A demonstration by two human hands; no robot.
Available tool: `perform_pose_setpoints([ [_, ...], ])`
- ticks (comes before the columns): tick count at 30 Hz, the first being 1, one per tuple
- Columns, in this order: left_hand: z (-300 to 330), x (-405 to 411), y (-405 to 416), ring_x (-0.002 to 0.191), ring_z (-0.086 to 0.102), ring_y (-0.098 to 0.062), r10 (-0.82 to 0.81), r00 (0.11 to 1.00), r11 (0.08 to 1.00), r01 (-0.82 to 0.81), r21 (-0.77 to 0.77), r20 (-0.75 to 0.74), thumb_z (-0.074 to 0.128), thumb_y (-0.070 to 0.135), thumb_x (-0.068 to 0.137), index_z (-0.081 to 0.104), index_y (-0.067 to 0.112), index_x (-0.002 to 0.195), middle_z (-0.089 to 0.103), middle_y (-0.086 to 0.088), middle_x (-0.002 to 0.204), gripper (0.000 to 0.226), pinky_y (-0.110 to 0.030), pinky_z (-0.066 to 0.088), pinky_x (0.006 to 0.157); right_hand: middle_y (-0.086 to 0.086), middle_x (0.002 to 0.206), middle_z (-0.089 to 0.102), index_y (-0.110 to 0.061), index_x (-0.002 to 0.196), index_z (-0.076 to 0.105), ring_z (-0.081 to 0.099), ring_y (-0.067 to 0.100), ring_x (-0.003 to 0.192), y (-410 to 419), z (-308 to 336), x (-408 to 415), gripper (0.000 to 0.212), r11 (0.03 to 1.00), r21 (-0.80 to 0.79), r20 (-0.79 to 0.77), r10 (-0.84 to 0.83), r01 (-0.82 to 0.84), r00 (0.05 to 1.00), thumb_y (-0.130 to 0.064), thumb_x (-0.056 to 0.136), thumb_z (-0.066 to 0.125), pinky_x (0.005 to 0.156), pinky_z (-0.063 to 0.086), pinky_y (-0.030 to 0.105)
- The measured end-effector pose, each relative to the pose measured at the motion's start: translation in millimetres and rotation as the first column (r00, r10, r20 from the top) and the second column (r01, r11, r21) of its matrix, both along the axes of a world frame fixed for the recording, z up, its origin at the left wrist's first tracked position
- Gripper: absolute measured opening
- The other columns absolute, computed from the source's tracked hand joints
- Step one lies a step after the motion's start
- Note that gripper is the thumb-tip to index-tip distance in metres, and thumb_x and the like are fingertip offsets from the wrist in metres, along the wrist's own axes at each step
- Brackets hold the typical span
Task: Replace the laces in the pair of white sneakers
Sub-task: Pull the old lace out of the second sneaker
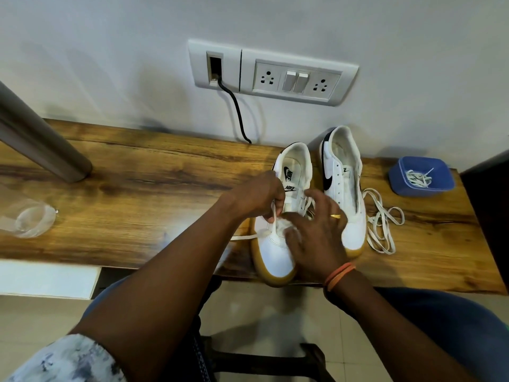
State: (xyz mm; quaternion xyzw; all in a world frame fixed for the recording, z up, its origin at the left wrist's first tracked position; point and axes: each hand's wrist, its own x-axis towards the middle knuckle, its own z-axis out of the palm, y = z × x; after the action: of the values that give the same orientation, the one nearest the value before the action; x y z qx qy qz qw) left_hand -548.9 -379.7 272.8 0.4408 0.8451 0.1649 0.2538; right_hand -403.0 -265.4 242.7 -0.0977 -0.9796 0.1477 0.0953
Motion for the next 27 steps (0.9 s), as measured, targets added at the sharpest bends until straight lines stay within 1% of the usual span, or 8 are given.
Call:
perform_pose_setpoints([
  [4,-1,-1,0,0.095,0.040,-0.008,0.006,1.000,1.000,-0.006,-0.005,0.004,0.085,0.012,0.070,0.075,0.017,0.091,0.057,-0.002,0.116,0.023,-0.020,0.036,0.079,0.010,0.131,0.050,-0.025,0.074,0.070,0.042,0.038,0.124,-13,-13,-2,0.013,0.998,0.003,0.065,-0.069,0.069,0.996,-0.022,0.072,0.083,0.096,0.036,0.052],
  [8,1,-3,-2,0.090,0.041,-0.008,-0.001,1.000,1.000,0.001,0.000,0.025,0.086,0.010,0.068,0.075,0.017,0.088,0.055,0.001,0.112,0.023,-0.020,0.035,0.077,0.000,0.117,0.038,-0.028,0.075,0.068,0.039,0.025,0.117,13,-3,0,0.008,0.947,-0.238,-0.101,-0.246,0.217,0.964,-0.025,0.081,0.072,0.091,0.026,0.038],
  [11,0,-1,-1,0.091,0.044,-0.008,0.002,1.000,1.000,-0.002,-0.023,0.008,0.086,0.012,0.068,0.074,0.019,0.088,0.050,0.004,0.110,0.023,-0.018,0.033,0.073,0.002,0.111,0.036,-0.029,0.083,0.072,0.036,0.009,0.108,39,4,-1,0.003,0.880,-0.353,-0.108,-0.377,0.319,0.920,-0.027,0.083,0.072,0.097,0.038,0.046],
  [15,-1,-2,0,0.093,0.045,-0.010,0.008,1.000,1.000,-0.007,-0.026,0.014,0.086,0.012,0.069,0.074,0.019,0.088,0.051,0.002,0.112,0.024,-0.018,0.035,0.073,0.012,0.126,0.040,-0.023,0.108,0.072,0.038,0.026,0.122,28,5,3,0.027,0.976,-0.169,-0.110,-0.157,0.137,0.981,-0.024,0.081,0.069,0.098,0.038,0.045],
  [18,-1,-1,0,0.092,0.041,-0.009,0.002,1.000,1.000,-0.002,-0.016,0.022,0.086,0.011,0.069,0.074,0.019,0.088,0.053,0.000,0.115,0.024,-0.021,0.036,0.075,0.012,0.136,0.043,-0.025,0.096,0.075,0.037,0.035,0.129,4,-5,3,0.018,1.000,-0.028,-0.022,0.005,-0.005,1.000,-0.025,0.078,0.072,0.101,0.036,0.049],
  [21,-3,-1,-1,0.093,0.041,-0.009,0.007,1.000,1.000,-0.007,-0.012,0.011,0.086,0.011,0.068,0.073,0.021,0.085,0.052,0.000,0.116,0.024,-0.020,0.037,0.076,0.011,0.131,0.050,-0.022,0.075,0.073,0.044,0.039,0.124,-11,-13,1,0.010,0.997,-0.025,0.031,-0.074,0.075,0.997,-0.019,0.072,0.082,0.095,0.039,0.047],
  [24,-4,-4,-2,0.090,0.041,-0.007,-0.009,1.000,1.000,0.009,-0.003,0.026,0.087,0.011,0.067,0.074,0.019,0.085,0.053,0.003,0.108,0.023,-0.010,0.031,0.067,0.010,0.123,0.048,-0.021,0.075,0.071,0.044,0.035,0.119,-5,-7,2,0.007,0.983,-0.121,-0.064,-0.146,0.138,0.987,-0.017,0.077,0.076,0.089,0.030,0.037],
  [27,-3,-5,-3,0.077,0.041,-0.002,-0.013,1.000,1.000,0.014,-0.003,0.025,0.087,0.013,0.067,0.075,0.019,0.085,0.053,0.004,0.104,0.023,-0.006,0.026,0.061,0.008,0.115,0.041,-0.026,0.077,0.070,0.039,0.027,0.116,23,4,-1,0.007,0.922,-0.256,-0.151,-0.336,0.291,0.930,-0.024,0.083,0.066,0.094,0.033,0.044],
])
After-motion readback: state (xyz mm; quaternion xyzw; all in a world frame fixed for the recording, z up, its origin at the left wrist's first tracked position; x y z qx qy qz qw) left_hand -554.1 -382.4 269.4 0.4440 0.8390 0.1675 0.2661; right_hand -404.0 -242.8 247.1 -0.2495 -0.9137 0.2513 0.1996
